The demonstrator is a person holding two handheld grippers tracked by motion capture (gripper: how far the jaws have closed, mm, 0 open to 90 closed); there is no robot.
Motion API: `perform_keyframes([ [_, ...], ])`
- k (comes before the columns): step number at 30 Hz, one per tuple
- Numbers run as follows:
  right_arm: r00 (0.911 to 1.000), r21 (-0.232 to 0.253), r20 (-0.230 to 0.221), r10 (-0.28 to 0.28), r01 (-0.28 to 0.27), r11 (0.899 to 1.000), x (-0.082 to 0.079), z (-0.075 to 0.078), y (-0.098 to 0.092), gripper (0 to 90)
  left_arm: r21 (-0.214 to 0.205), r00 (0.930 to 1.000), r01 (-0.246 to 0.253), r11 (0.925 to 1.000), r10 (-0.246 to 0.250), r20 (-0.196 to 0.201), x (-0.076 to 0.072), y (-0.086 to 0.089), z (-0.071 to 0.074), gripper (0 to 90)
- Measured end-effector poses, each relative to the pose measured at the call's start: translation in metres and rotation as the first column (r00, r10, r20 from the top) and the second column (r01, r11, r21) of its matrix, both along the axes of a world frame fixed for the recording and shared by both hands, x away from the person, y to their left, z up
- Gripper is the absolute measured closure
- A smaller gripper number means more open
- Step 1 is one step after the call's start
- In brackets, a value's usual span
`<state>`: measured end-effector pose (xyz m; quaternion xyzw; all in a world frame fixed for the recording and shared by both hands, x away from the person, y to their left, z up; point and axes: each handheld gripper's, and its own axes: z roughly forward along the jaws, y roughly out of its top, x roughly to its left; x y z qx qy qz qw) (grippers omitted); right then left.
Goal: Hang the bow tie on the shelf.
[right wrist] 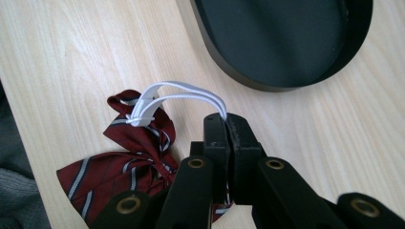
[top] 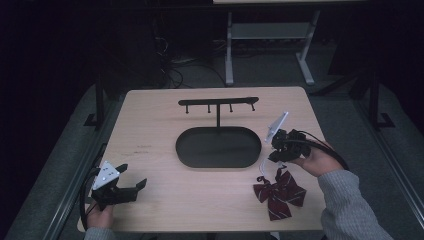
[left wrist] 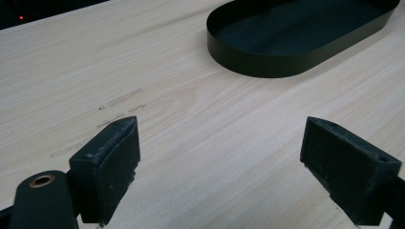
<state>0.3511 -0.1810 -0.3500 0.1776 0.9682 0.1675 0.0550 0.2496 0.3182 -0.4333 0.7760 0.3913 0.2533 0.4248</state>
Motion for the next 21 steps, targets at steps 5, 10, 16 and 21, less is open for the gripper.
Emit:
perform_keyframes([
  [5,0.9999,-0.005,0.014,0.007,-0.007,1.000,-0.003,0.008,0.004,87.4,0.000,1.0000,0.007,1.0000,-0.007,0.002,0.000,0.000,0.000,13.1],
  [10,0.9993,-0.004,0.033,0.019,-0.019,1.000,-0.005,0.015,0.008,87.3,-0.001,1.0000,0.005,1.0000,-0.005,0.001,0.000,0.001,0.001,13.1],
  [16,0.9979,-0.002,0.053,0.037,-0.037,0.999,-0.005,0.026,0.014,87.4,-0.001,1.0000,0.007,1.0000,-0.007,0.004,0.000,0.000,0.001,13.1],
  [21,0.9969,-0.003,0.060,0.050,-0.049,0.999,-0.006,0.031,0.018,87.4,0.000,1.0000,0.005,1.0000,-0.005,0.003,0.000,0.000,0.001,13.1],
])
